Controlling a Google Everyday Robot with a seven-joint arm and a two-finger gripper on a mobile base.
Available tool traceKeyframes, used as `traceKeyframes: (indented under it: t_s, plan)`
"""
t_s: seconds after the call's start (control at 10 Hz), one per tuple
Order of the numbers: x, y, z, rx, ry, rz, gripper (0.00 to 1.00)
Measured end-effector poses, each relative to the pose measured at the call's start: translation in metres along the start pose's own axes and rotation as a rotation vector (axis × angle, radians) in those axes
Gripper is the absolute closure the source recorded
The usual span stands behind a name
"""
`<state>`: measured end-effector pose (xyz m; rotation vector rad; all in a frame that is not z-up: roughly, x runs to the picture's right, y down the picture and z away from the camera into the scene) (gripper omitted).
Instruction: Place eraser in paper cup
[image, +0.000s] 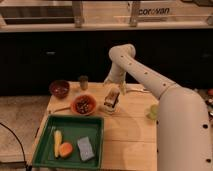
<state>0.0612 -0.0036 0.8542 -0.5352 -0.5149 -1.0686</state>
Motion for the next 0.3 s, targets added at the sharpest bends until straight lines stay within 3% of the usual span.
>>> traceKeyframes:
  t_s: [0.3]
  plan:
    - [0.007, 0.007, -0.014, 0.032, 0.045, 0.039, 0.20]
